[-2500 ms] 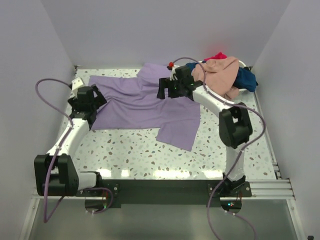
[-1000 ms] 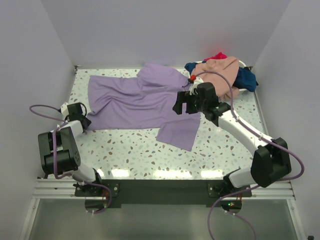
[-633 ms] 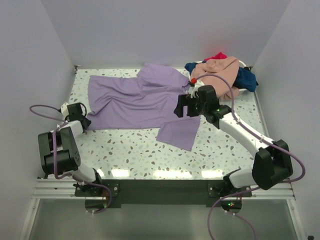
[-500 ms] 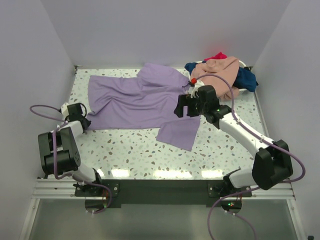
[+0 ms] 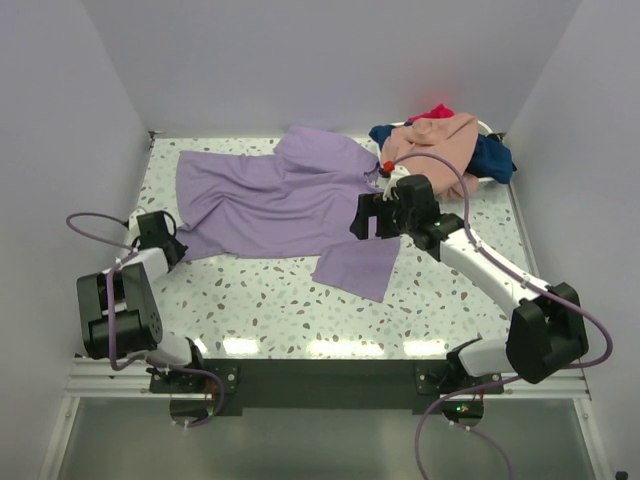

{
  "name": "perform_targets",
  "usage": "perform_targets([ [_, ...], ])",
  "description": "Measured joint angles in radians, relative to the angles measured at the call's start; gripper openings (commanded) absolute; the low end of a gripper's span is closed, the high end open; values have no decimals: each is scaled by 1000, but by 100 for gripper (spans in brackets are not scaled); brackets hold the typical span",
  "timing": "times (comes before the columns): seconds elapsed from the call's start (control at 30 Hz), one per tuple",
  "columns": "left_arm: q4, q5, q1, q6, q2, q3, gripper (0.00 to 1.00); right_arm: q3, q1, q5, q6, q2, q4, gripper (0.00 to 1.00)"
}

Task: Fold and stack the t-shirts
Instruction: Flatten the tshirt out

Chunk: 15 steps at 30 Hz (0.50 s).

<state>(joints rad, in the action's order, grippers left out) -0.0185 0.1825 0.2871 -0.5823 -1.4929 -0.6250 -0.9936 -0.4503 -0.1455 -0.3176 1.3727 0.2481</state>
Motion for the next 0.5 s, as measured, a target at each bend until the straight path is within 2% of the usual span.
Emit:
perform_targets([
  [0.27,63,-26,-2,0,126,51,0,85,0,45,-5,1,44,92],
  [0.5,74,-27,-2,-1,163,71,0,190,-3,148,-32,-21,158,90],
])
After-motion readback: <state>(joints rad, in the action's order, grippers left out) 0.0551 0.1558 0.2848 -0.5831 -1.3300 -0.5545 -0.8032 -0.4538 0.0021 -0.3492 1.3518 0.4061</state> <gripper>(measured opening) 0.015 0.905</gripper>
